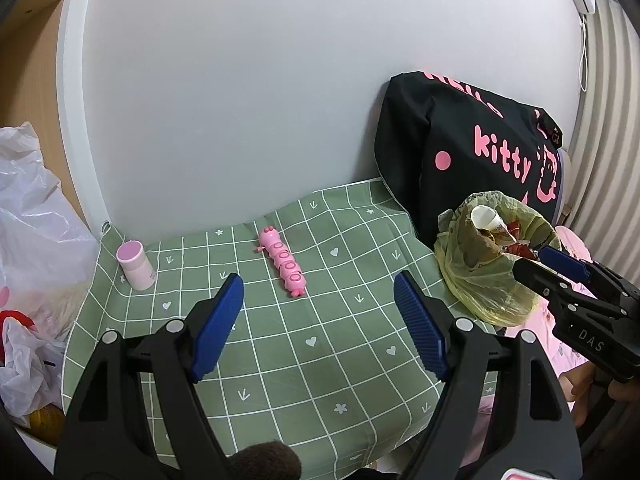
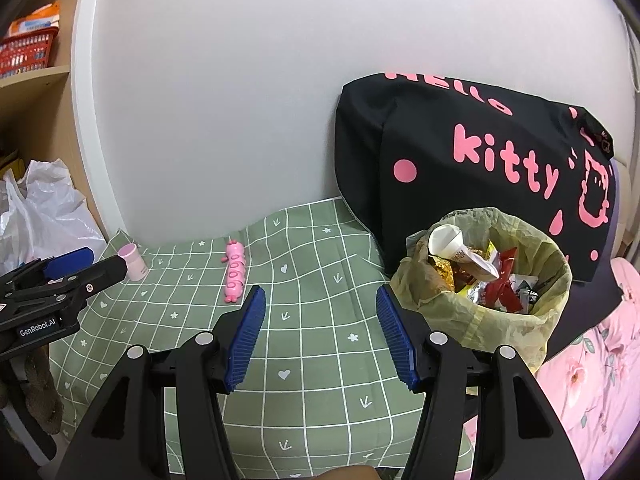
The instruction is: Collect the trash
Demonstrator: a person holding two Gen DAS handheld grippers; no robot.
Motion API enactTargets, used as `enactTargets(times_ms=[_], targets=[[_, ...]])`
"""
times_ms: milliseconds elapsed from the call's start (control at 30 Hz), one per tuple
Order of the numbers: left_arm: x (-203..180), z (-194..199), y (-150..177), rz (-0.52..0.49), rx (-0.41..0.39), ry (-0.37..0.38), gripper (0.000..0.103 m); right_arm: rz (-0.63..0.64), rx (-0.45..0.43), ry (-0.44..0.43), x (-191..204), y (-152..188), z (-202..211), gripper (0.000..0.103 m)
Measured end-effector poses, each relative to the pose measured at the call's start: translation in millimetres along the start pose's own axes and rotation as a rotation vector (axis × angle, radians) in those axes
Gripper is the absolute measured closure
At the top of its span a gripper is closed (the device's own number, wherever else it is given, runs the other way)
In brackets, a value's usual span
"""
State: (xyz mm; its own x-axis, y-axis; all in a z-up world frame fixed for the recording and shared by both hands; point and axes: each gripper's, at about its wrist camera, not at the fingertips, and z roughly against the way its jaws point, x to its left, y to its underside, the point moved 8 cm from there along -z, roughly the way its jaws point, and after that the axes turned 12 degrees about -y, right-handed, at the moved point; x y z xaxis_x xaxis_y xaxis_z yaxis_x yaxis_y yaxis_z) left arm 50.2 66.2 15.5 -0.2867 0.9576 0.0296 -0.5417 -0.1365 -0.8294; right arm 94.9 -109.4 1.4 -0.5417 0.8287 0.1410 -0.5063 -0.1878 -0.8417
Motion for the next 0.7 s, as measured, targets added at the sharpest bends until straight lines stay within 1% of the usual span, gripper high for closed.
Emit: enactTargets(times_ms=[700], targets=[[-6.0,2.1,1.7,-0.006,0.003,0.008,0.030,-0.006,-0.003,0.001,-3.9,3.7,4.4,0.049]])
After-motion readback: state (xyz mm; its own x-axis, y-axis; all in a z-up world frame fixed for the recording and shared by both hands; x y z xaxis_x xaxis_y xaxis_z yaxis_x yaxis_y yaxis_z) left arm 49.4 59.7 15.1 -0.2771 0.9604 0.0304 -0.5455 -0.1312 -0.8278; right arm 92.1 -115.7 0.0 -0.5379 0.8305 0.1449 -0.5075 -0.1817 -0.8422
